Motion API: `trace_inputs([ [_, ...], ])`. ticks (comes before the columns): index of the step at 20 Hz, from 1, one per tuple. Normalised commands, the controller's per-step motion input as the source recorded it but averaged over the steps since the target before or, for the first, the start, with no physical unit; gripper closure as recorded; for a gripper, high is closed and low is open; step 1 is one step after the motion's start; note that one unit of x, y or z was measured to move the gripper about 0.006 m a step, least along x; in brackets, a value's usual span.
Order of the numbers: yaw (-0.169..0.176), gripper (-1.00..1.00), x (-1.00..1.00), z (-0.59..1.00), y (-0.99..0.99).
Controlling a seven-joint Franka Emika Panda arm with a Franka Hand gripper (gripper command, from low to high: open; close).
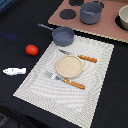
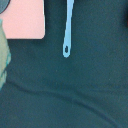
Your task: Place the pan onto the stove and place the fish and sausage into the pan.
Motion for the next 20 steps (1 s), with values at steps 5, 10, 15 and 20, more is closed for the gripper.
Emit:
trace_inputs([
  [5, 0.000, -1.00, 0.11, -0.09, -0.13],
  [10, -0.030, -1.00, 0.40, -0.18, -0.14],
  [15, -0.063, -1.00, 0.39, -0.32, -0.23],
  [20, -0.081, -1.00, 0.29, -0.43, -0.26],
])
